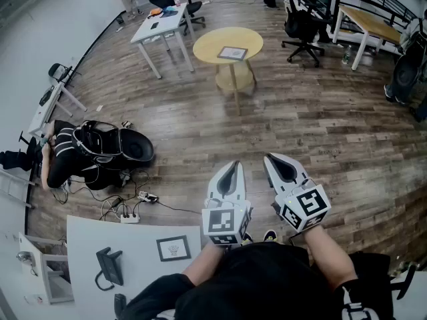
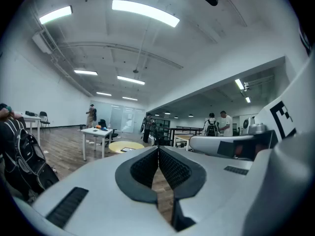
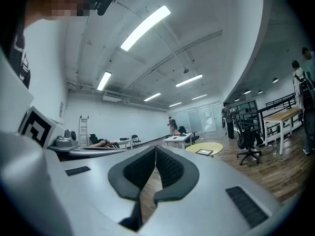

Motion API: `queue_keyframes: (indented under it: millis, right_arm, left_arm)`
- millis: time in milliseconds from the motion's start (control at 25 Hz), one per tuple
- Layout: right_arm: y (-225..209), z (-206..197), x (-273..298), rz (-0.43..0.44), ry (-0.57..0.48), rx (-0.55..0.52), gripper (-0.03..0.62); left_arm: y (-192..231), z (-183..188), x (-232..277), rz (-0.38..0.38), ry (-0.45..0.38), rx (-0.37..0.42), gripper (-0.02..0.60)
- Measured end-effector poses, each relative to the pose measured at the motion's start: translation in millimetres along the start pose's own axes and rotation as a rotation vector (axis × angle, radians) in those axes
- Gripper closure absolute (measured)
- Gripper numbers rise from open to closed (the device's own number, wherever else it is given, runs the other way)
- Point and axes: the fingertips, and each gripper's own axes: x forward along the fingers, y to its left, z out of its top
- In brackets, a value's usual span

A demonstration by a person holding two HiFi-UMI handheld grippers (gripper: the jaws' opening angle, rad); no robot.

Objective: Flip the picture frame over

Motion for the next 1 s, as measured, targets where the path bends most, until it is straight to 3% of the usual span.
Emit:
queue_keyframes:
  millis: [240,680,1000]
  right_arm:
    - [-11,13,19,0.014,-0.055,-0.044,0.574]
    - [1,-8,26,-0.013,-0.047,-0.015,0.574]
    - [-21,-11,36,-0.063,-0.029,-0.019,0.574]
  left_arm:
    - [13,6,17,0.006,-0.060,0.035,0.557]
    - [49,-8,4,0.011,-0.048,0.011,0.557]
    - [49,-9,25,-0.019,-0.037,0.019,0.557]
